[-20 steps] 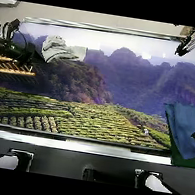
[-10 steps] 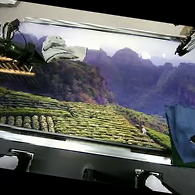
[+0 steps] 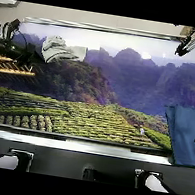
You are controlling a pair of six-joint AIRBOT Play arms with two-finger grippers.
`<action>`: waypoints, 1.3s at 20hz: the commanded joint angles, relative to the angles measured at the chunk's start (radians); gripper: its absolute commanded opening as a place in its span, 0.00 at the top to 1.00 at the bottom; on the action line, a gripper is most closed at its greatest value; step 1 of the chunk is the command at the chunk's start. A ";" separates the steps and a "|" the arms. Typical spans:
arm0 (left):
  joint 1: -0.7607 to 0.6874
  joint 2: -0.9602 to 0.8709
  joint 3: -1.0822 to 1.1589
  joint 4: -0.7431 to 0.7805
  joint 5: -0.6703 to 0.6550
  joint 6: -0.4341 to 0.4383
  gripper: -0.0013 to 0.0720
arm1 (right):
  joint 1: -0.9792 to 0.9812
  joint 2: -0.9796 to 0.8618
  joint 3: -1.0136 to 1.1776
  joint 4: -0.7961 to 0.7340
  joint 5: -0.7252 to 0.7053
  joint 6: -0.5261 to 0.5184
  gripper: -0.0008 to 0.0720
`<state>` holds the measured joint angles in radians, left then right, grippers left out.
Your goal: Fold the clothes and pants, and hang the long-sleeved shirts on hangers.
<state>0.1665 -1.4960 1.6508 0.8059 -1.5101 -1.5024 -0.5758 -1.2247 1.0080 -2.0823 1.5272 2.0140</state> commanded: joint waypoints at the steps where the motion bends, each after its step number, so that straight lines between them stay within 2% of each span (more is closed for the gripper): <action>1: -0.002 0.000 0.000 0.090 0.013 0.000 0.96 | 0.002 0.048 0.084 0.326 -0.178 -0.134 0.62; 3: -0.002 0.000 0.000 0.188 0.047 -0.002 0.96 | 0.027 0.051 0.132 0.628 -0.277 -0.246 0.71; 4: -0.002 0.000 0.000 0.230 0.063 0.000 0.96 | 0.073 0.051 0.140 0.737 -0.307 -0.316 0.86; 5: -0.006 0.001 0.000 0.283 0.070 -0.001 0.96 | 0.143 0.050 0.140 0.811 -0.331 -0.377 0.93; 6: -0.016 0.006 -0.003 0.336 0.072 -0.001 0.96 | 0.223 0.050 0.139 0.832 -0.338 -0.407 0.95; 9: -0.071 0.060 -0.047 0.480 0.123 0.000 0.96 | 0.495 0.050 0.139 0.795 -0.360 -0.431 0.95; 13: -0.148 0.126 -0.140 0.509 0.139 0.000 0.96 | 0.718 0.050 0.138 0.700 -0.372 -0.372 0.95; 17: -0.188 0.129 -0.147 0.557 0.104 -0.001 0.96 | 0.757 0.050 0.138 0.701 -0.357 -0.373 0.95; 20: -0.187 0.129 -0.147 0.557 0.029 -0.006 0.96 | 0.757 0.050 0.138 0.665 -0.345 -0.380 0.95; 26: -0.187 0.129 -0.147 0.556 0.026 -0.008 0.96 | 0.757 0.050 0.138 0.646 -0.304 -0.377 0.95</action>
<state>-0.0189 -1.3678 1.5047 1.3590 -1.4723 -1.5085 0.1783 -1.1755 1.1454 -1.4273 1.2098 1.6379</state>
